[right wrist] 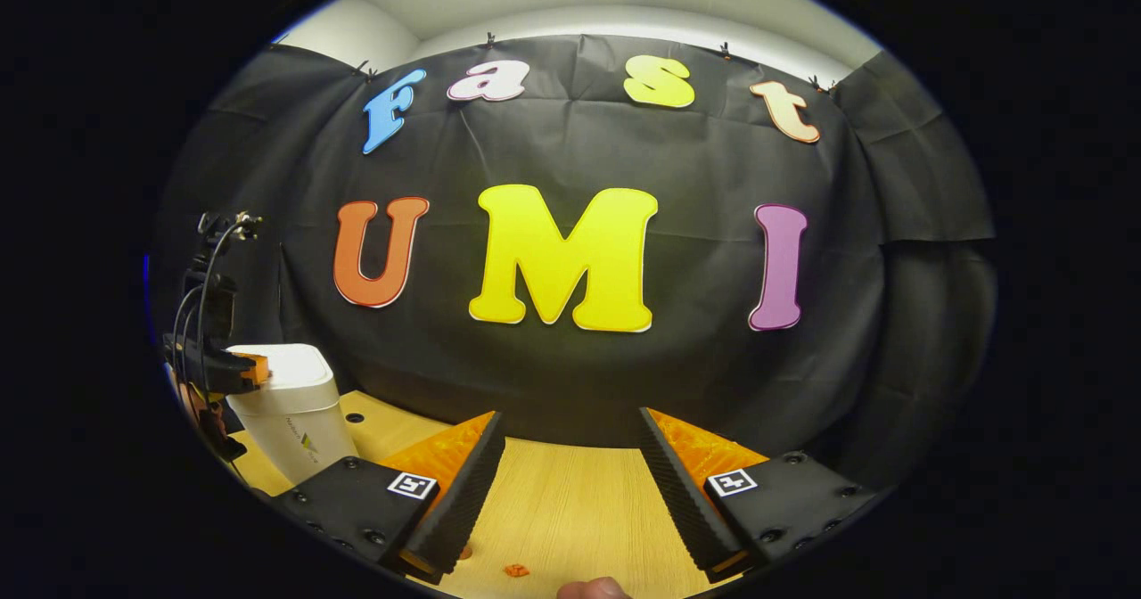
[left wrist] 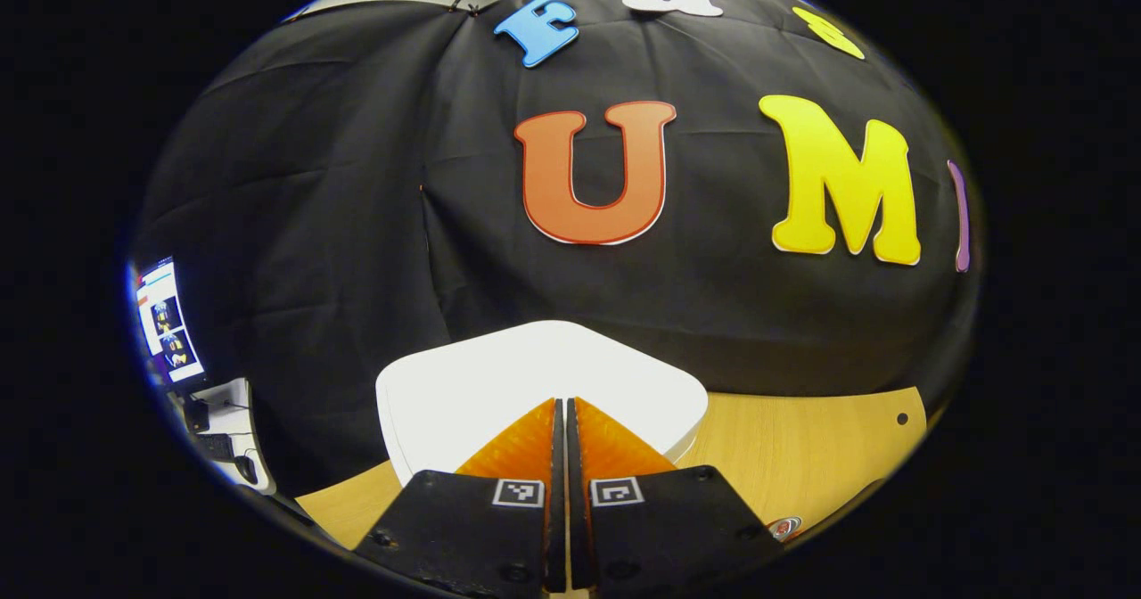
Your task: Press the lid of the desktop garbage bin to open it, pick up the crumpled paper on the desktop and throw it into the bin, then pick up the pop can on the desktop and drop it into the bin, and finally close the garbage bin lid.
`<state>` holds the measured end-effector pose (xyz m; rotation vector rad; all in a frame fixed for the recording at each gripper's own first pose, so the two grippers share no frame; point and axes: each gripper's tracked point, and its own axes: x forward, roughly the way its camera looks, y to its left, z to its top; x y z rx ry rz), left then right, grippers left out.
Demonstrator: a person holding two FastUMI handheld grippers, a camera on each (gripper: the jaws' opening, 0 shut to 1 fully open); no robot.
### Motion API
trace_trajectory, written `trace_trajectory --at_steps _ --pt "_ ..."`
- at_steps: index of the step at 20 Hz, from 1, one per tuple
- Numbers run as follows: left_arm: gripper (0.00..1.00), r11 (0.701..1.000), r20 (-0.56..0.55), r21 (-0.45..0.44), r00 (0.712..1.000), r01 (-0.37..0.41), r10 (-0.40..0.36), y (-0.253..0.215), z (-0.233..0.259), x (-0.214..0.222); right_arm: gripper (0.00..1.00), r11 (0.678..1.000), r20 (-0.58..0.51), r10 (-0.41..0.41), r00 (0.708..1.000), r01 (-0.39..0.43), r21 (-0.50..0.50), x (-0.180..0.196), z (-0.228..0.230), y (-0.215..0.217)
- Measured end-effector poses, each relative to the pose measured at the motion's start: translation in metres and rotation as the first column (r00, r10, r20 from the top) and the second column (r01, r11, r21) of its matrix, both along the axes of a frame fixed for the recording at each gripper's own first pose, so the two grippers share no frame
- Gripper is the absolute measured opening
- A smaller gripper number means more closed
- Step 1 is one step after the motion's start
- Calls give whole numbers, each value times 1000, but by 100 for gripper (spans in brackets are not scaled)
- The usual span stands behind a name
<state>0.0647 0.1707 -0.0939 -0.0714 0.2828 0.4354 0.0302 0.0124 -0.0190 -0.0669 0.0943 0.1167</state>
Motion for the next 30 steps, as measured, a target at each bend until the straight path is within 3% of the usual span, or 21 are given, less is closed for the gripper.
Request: trace_trajectory --at_steps 4,8,12,15,18,23,24,25,30 --pt "4 998 4 -55 1000 -18 18 -3 -5 -5 94 1000 -12 1 1000 -1 8 -1 -4 2" --pt "3 999 17 -46 1000 -11 12 -2 1 -5 94 1000 -32 8 999 -7 10 -4 -11 4" --pt "3 998 64 59 998 15 -19 -4 37 -6 94 1000 0 15 1000 -15 -2 -6 0 6" --pt "3 989 206 133 974 70 -97 -21 95 -1 94 1000 8 14 1000 -14 5 -7 2 3" --pt "3 973 234 194 957 128 -172 -42 112 -10 94 1000 10 8 1000 -8 18 -9 3 0" --pt "6 969 242 148 943 196 -227 -63 109 -12 94 1000 21 -3 1000 3 25 -13 6 -11" --pt "8 968 242 127 940 216 -242 -69 106 -15 94 1000 19 -7 1000 6 26 -14 6 -14" --pt "19 966 242 105 936 236 -255 -76 103 -15 94 1000 16 -12 1000 11 26 -15 4 -19" --pt "54 951 272 59 912 304 -309 -101 101 -27 94 1000 8 -22 1000 22 18 -20 -5 -34"
